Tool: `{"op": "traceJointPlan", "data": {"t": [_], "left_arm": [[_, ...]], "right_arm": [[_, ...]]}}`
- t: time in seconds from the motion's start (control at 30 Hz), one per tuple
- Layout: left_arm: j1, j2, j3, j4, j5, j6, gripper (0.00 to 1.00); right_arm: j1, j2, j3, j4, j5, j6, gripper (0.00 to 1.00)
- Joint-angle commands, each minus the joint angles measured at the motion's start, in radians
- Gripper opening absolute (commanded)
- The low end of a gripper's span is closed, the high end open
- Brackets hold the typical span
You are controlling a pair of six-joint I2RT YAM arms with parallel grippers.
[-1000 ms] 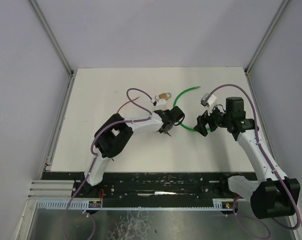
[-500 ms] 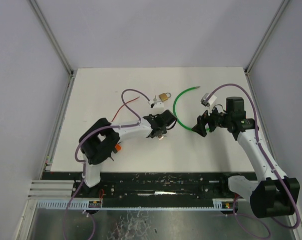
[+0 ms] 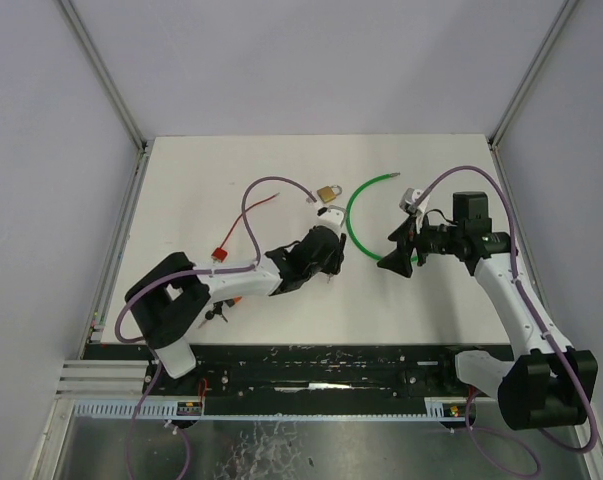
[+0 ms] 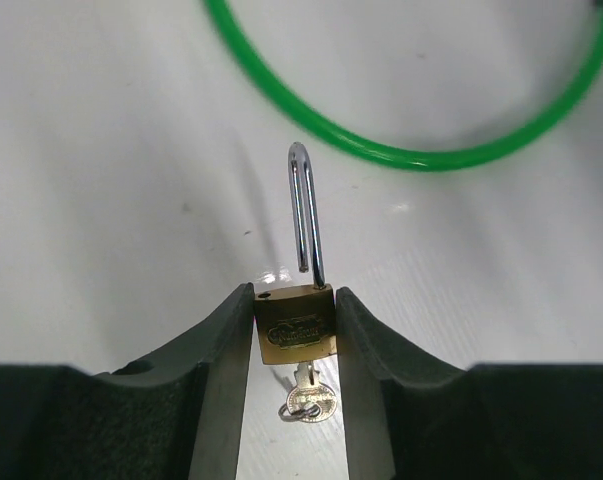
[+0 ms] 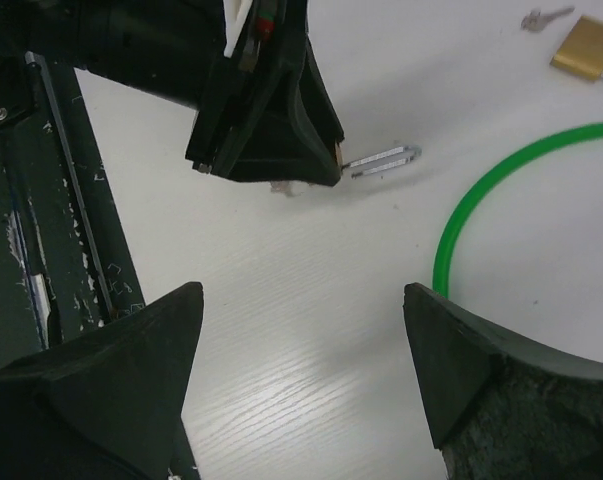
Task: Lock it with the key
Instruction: Pick up the lock from the center of the board.
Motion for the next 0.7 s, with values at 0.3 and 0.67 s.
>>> {"op": "traceJointPlan", "data": {"t": [0.3, 0.67], "left_arm": [[0.055, 0.025, 0.085, 0.199, 0.625, 0.452, 0.00], [0.085, -0.087, -0.139, 0.470, 0.817, 0.527, 0.00]], "right_arm": [[-0.008, -0.072, 0.076, -0.207, -0.215, -0.817, 0.99], [-0.020, 0.035, -0.003, -0.154, -0.237, -0.779, 0.88]]}}
